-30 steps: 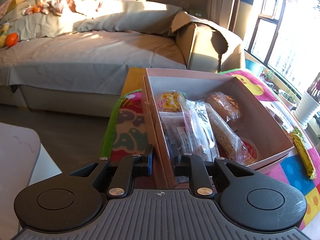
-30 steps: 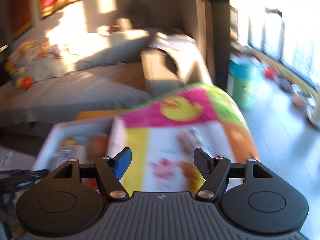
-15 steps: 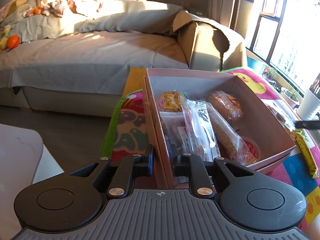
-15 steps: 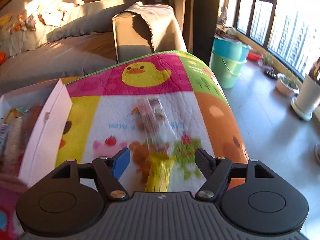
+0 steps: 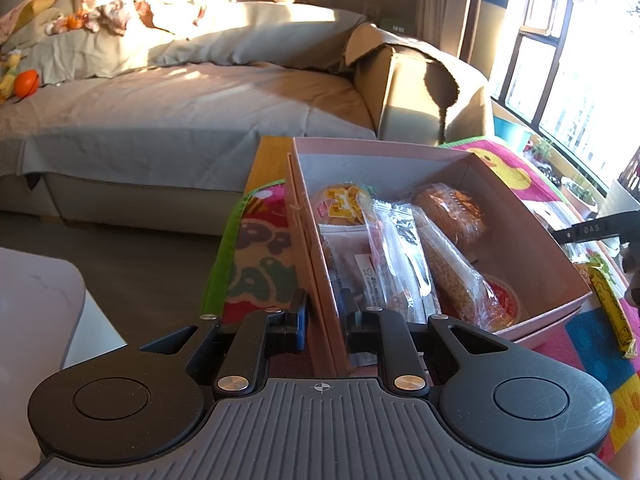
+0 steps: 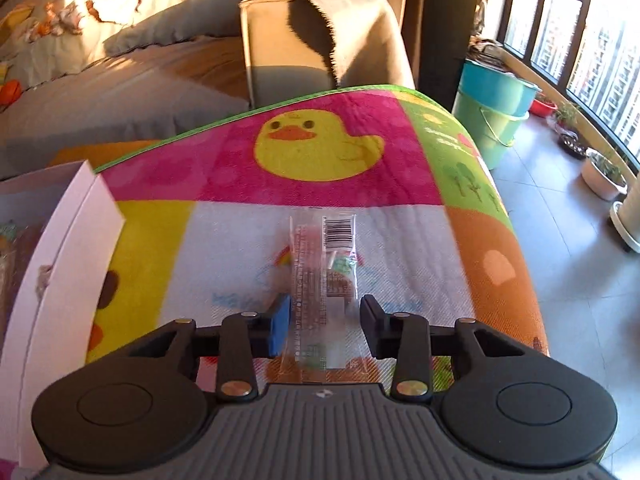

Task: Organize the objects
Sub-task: 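Grasp the clear cookie packet with barcode using the right tool, then carry the cookie packet into the pink box and open the right tool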

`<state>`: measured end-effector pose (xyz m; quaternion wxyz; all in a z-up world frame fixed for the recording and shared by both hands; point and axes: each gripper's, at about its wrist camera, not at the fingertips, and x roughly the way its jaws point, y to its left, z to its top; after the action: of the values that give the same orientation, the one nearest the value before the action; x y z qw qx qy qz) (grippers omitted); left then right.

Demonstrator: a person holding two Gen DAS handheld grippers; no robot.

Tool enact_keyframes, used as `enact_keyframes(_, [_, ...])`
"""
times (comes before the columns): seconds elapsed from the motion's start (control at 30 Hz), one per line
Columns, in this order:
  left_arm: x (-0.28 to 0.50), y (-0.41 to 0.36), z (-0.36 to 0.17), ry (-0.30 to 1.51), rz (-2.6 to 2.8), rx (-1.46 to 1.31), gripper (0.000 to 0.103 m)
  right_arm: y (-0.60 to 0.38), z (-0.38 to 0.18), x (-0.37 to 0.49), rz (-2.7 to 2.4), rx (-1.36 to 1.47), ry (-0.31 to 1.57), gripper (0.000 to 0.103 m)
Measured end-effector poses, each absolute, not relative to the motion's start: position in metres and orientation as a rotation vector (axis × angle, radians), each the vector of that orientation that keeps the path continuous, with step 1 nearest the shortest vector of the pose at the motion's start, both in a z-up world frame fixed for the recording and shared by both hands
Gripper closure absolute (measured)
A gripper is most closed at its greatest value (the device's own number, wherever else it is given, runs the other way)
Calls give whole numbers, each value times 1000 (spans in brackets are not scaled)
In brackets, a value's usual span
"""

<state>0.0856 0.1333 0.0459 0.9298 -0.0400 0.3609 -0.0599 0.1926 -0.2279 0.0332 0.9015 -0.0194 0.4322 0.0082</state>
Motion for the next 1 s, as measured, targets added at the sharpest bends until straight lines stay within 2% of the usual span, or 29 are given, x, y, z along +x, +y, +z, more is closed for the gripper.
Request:
enact_keyframes(0.2, [86,133,46,740,-123,-82,84,-218,61,165,73,-23,854,69])
enact_keyframes(0.6, [85,133,46,739,-125,-84,84,-193,124,41,200,14,763,69])
enact_keyframes(1.0, [86,133,48,740,-131,-98,83,-169,130,-35,237,48,794,69])
